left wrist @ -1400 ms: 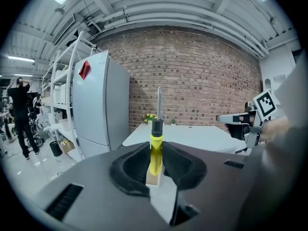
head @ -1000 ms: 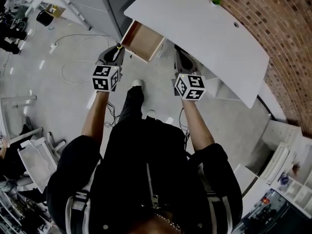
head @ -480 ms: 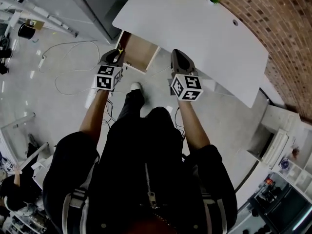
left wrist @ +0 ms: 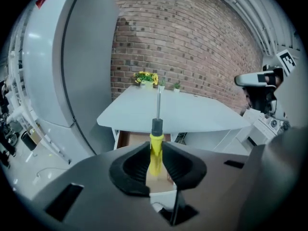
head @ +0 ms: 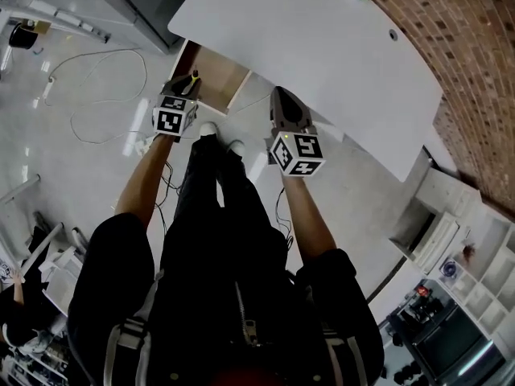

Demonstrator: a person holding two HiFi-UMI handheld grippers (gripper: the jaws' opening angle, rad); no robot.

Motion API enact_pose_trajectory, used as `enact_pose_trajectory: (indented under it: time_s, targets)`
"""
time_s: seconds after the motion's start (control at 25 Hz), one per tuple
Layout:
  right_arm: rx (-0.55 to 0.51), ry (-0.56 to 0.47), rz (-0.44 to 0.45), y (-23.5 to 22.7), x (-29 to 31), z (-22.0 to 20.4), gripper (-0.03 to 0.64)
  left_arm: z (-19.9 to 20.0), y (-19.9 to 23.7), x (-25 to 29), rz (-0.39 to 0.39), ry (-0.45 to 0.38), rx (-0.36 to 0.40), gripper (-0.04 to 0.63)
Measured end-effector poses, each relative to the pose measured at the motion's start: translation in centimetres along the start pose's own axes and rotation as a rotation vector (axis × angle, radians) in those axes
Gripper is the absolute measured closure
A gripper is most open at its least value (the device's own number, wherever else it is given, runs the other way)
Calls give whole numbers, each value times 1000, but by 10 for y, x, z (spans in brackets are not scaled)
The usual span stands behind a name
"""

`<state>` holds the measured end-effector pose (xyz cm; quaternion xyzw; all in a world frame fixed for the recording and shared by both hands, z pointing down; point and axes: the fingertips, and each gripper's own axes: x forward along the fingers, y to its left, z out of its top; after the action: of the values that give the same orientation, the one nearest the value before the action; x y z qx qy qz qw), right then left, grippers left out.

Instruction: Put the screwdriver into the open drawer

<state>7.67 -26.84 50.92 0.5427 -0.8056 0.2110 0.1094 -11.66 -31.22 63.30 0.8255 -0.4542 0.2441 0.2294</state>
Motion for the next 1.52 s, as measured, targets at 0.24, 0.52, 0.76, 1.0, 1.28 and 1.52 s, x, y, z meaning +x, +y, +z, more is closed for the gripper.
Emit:
enact_pose_trajectory:
  time_s: [0.24, 0.52, 0.76, 1.0, 1.28, 1.52]
  targets:
    - [26, 51, -10, -5, 5, -48, 611, -61, 16, 67, 3, 123, 46, 502]
    - [99, 173, -32, 3, -1, -135, 611, -125, 36, 137, -9, 241, 77, 502]
    - [154, 253, -60, -2, -12, -184, 611, -165, 45, 205, -36, 358, 103, 502]
    - [185, 309, -118, -12, -25, -211, 611, -185, 61, 259, -22, 449, 67, 502]
    - [189, 337, -162, -23, -31, -225, 611, -222, 58, 287, -18, 576, 3, 502]
    - [150, 349, -159, -22, -27, -225, 611, -258, 60, 282, -26, 703, -49, 500]
